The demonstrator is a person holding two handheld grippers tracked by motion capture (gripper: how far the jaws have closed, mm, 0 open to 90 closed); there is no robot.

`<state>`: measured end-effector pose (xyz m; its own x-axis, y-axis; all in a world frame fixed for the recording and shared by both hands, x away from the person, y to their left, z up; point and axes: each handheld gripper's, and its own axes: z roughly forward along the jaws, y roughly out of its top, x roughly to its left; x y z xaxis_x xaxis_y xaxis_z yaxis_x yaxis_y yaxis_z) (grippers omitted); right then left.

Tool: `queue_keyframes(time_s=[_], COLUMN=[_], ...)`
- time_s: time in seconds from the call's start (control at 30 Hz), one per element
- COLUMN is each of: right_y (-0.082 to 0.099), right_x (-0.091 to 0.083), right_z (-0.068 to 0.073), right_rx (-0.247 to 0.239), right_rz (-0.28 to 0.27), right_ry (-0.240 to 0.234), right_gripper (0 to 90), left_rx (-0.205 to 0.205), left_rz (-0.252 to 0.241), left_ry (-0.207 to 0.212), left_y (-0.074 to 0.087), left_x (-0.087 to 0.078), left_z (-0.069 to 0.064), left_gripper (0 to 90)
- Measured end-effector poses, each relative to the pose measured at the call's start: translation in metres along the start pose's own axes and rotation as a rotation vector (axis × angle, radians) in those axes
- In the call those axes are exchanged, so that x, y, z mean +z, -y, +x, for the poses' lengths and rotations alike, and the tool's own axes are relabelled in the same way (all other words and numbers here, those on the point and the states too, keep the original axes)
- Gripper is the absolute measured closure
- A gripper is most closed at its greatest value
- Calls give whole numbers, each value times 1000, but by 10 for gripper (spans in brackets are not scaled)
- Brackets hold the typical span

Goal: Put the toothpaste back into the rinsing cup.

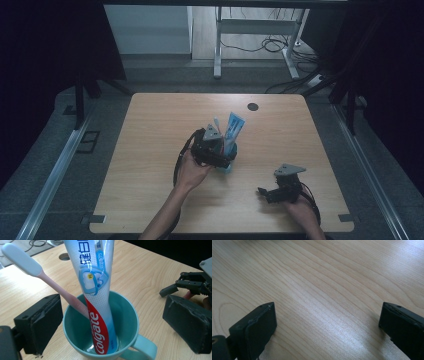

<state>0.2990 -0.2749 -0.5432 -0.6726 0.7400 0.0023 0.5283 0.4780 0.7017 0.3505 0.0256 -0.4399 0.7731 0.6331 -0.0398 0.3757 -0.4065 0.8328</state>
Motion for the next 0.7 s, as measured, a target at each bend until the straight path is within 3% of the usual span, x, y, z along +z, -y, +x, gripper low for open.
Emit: queue_keyframes(time_s=[0.7], right_y=[0], right_x=[0], right_z=[0], right_rx=[-1], right_rz=[2], right_ry=[-1], right_gripper=[10], left_rx=[23], left_rz=[4], left_ry=[-42], left_y=[17], left_x=[-24], left_z=[6], left_gripper=[0])
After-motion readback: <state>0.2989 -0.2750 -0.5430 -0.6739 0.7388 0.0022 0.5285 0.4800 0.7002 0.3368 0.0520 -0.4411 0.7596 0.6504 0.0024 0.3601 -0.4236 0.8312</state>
